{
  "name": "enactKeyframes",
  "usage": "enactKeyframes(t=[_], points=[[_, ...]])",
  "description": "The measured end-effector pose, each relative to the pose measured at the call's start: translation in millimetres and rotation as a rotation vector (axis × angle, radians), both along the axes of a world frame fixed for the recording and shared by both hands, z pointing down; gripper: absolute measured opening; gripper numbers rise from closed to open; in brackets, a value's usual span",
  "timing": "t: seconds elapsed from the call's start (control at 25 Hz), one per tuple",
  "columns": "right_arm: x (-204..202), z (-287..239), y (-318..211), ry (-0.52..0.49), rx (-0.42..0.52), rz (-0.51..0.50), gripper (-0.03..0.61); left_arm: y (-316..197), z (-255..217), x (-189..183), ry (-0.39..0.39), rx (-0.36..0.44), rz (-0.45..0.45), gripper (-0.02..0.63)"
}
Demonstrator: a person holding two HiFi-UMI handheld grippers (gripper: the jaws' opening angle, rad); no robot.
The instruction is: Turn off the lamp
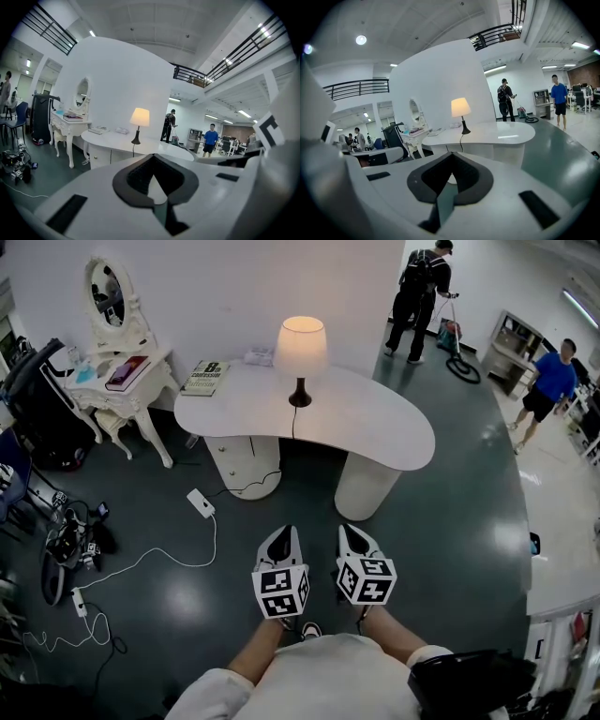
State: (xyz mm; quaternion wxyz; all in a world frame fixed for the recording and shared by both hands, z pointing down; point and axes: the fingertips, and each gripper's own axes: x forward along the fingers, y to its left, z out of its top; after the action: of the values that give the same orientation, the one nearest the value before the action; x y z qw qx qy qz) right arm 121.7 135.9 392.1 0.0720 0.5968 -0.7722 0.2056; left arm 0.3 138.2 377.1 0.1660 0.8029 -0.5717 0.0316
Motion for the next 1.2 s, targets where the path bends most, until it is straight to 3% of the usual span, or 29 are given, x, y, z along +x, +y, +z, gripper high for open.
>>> enactKeyframes(t=[0.68,1.2], points=[[21.1,10.2,-48.9,-0.016,-0.011,-0.038,-0.002,-45.6,7.3,24.4,-0.026,-0.01,-0.015,0.009],[16.3,34.0,-90.8,0.002,-0.051,-0.027,-0.002,-96.3,26.6,12.5,-0.021,-0.035,-0.012,0.009]])
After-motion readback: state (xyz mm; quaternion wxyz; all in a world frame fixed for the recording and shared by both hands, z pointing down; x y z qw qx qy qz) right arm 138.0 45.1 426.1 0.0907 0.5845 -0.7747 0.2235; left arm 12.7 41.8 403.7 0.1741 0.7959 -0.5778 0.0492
